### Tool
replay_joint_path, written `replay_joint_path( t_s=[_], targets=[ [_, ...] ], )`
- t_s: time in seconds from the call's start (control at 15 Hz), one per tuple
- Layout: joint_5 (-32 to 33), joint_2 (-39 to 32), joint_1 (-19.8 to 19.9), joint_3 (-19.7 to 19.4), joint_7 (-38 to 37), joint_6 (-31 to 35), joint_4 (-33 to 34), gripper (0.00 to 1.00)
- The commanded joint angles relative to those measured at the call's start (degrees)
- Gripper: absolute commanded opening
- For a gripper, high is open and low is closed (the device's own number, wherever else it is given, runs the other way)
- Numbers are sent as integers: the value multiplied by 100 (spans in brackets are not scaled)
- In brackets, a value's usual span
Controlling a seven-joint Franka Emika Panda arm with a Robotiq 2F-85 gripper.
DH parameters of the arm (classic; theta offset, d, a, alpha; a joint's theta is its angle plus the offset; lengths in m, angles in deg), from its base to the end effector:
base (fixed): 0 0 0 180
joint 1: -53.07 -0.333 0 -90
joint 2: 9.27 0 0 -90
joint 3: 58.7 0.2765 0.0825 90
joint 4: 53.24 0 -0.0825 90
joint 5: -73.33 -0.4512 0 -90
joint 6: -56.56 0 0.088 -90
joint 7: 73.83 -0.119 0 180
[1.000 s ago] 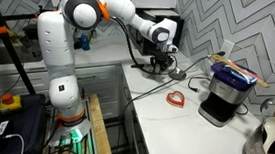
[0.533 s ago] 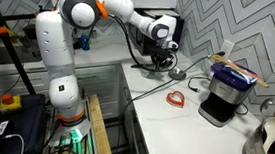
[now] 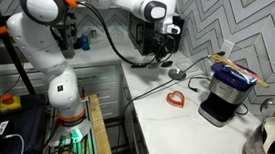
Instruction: Lift the lunch box with the green paper and put it on the espresso machine
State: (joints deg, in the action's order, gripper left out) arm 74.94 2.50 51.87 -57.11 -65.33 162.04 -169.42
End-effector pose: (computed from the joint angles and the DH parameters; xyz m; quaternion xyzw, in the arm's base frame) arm 0.5716 0.0257 0.4708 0.9946 0.1017 0.0085 0.0168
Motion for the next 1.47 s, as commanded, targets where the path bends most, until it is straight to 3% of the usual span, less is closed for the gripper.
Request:
replay_joint_path(
  t_s=[0.0,0.33,0.4,0.47,0.53,0.6,0.67,1.07,1.33,1.4],
  targets=[
    [186,1251,278,-215,-680,-481,-892,3],
    [265,2801,810,-462,-1535,-1045,-1919,3],
    [216,1984,644,-452,-1160,-989,-1250,14],
    [219,2263,730,-481,-1267,-1033,-1448,14],
    [219,2476,778,-490,-1320,-1039,-1603,3],
    [150,2321,781,-443,-1474,-920,-1576,3],
    [193,2205,1023,-456,-1932,-823,-1500,3],
    [481,1794,1825,-1161,-2405,-435,-1439,3],
    [303,1640,2288,-1556,-2806,-476,-1354,3],
    [399,1709,2160,-1463,-2511,-473,-1406,14]
  ],
)
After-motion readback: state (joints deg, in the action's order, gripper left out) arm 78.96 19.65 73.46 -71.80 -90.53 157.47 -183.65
